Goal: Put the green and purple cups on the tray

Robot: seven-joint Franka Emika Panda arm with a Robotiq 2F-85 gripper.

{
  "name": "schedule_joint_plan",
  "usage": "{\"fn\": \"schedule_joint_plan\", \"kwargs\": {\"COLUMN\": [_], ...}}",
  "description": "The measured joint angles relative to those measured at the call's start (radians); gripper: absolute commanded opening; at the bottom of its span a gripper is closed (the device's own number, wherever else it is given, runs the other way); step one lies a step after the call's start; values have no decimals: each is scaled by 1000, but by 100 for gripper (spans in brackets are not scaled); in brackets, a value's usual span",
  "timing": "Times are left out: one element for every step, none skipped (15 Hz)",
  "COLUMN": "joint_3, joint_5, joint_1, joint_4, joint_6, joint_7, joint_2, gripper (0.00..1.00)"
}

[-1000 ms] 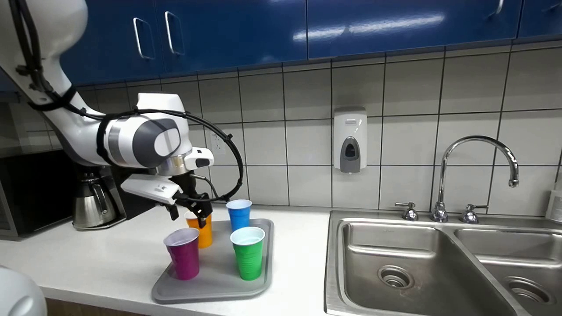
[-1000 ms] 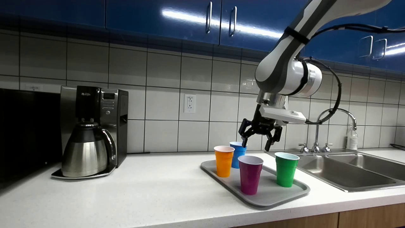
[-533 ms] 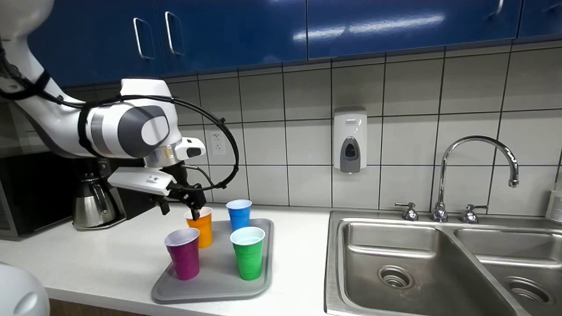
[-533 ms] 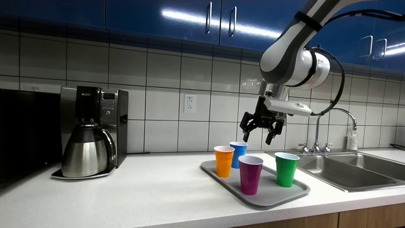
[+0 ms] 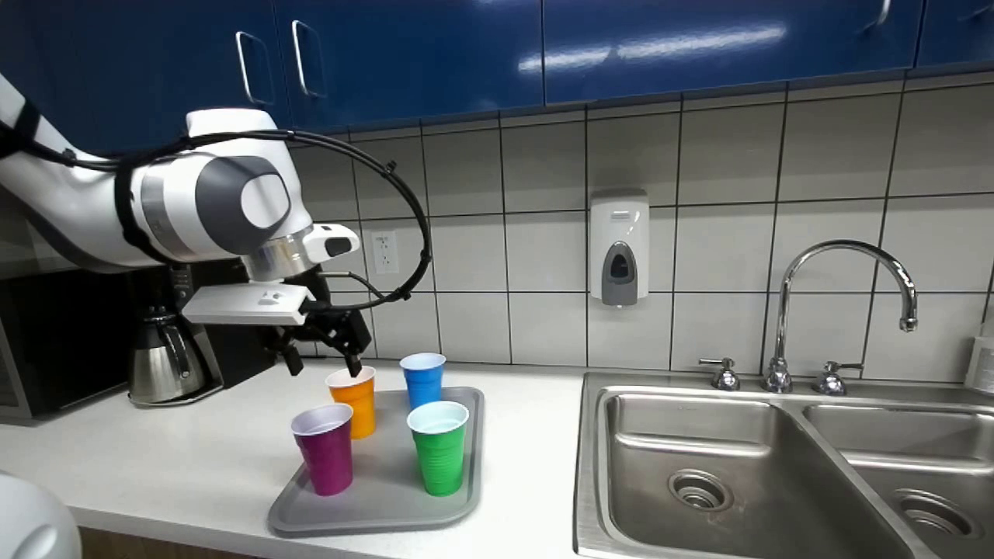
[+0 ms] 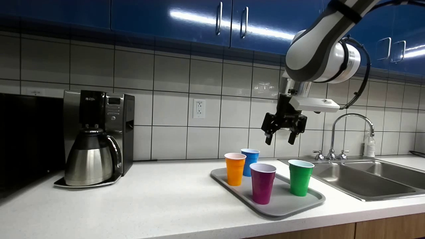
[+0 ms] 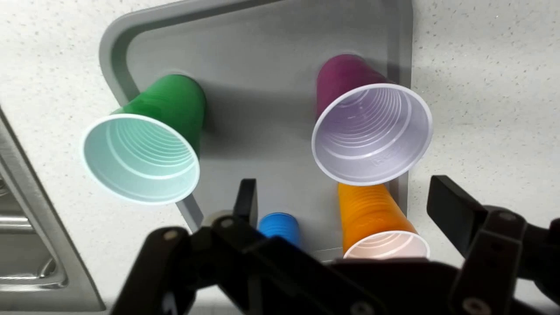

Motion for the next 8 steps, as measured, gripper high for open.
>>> {"fn": "schedule_joint_plan", "kwargs": {"joint_3": [0,0,0,0,0,0,0,0], "joint_5": [-10,-20,-28,-35,-39,-42,-43,-44], "joint_1": [-3,-6,-9,-12,-16,-21,-25,-28], "joint_4": [-4,-6,-8,-10,-11,-11,-11,-11], "joint_6": [-8,-17,-27,-34,-42,-49,-53,-55], "joint_7": [0,0,0,0,2,3,3,3], "joint_2": [-12,-22,-31,-39,-45,-49,-52,-53], "gripper": [100,100,100,100,100,100,100,100]}}
